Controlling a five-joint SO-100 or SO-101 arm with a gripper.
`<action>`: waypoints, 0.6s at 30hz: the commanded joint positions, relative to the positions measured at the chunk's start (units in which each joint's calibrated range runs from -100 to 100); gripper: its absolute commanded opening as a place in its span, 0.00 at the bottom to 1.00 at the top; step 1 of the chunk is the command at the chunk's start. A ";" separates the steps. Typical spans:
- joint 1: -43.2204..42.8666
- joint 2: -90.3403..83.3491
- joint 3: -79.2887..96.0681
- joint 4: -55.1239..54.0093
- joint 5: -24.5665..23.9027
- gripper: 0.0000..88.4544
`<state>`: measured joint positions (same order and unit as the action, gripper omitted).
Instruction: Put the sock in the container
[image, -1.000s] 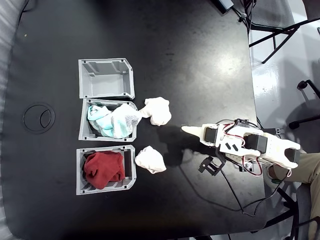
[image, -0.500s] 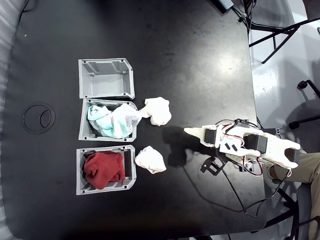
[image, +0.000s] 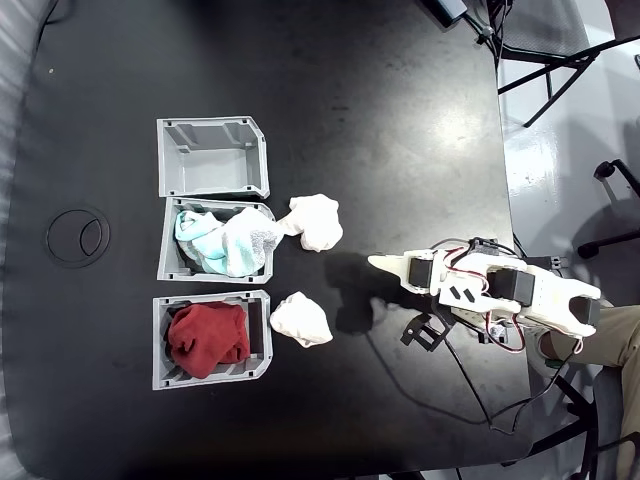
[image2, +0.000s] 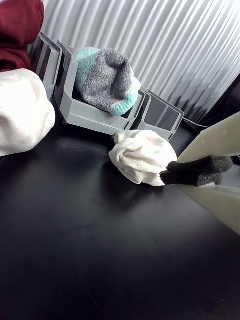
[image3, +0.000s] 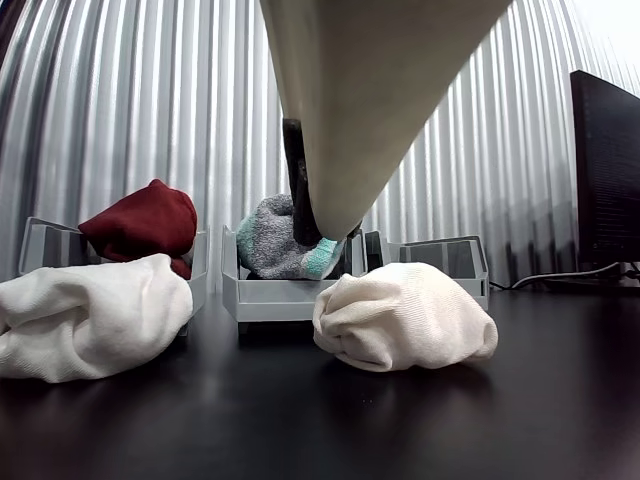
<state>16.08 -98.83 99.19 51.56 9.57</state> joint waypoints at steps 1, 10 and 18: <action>0.25 -0.08 0.27 0.45 0.19 0.02; 0.33 -0.25 0.27 0.54 0.02 0.02; 0.33 -0.25 -0.45 1.05 0.02 0.01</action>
<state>16.19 -98.83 99.19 52.31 9.57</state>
